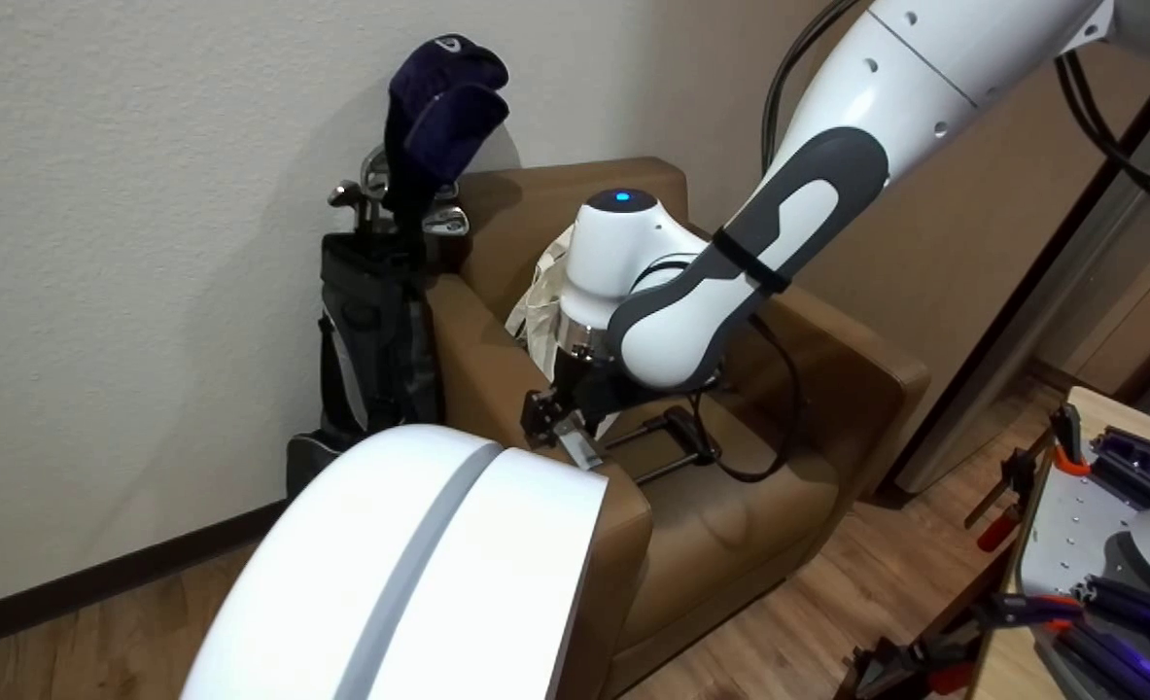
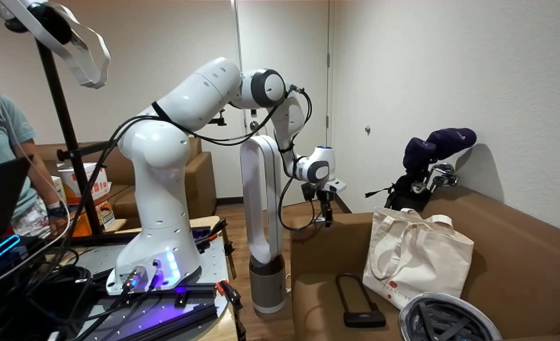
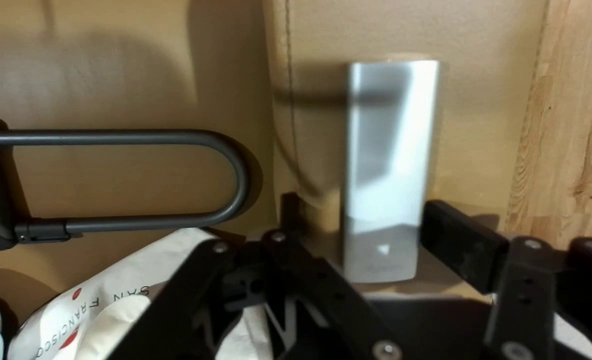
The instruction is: Move the object to the right armrest of the chair
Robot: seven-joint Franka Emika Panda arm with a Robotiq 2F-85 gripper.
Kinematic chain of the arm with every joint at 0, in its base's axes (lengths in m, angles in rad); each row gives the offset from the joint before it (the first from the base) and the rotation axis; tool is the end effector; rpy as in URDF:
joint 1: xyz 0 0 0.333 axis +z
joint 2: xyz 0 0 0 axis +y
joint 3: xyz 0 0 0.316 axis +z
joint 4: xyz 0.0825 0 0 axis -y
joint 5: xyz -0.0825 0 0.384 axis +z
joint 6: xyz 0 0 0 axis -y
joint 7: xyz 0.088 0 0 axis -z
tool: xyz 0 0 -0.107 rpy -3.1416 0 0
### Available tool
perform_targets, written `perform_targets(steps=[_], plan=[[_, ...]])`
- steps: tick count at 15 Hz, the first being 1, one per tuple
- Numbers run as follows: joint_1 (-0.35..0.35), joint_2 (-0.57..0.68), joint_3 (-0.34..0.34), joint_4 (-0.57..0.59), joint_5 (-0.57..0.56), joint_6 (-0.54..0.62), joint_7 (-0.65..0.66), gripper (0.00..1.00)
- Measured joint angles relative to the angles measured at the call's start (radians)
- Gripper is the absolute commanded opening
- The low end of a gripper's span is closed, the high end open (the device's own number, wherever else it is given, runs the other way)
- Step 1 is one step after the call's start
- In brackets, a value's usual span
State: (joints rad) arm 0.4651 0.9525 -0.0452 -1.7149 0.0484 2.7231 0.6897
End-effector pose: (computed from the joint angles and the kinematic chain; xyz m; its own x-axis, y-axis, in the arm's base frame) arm 0.5919 0.2641 0.0436 0.9557 -0.2895 0.0535 -0.2885 -0.9571 -0.0251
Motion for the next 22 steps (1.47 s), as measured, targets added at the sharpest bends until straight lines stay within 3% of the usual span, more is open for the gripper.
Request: perform_targets(steps=[5,11,16,22], plan=[[0.000,-0.004,-0.016,-0.004,-0.001,-0.016,0.002,0.04],[-0.007,-0.045,-0.018,0.003,-0.022,-0.132,-0.066,0.07],[-0.010,-0.158,-0.010,-0.005,-0.056,-0.295,-0.128,0.07],[-0.126,-0.260,0.100,-0.035,-0.045,-0.352,-0.374,0.07]])
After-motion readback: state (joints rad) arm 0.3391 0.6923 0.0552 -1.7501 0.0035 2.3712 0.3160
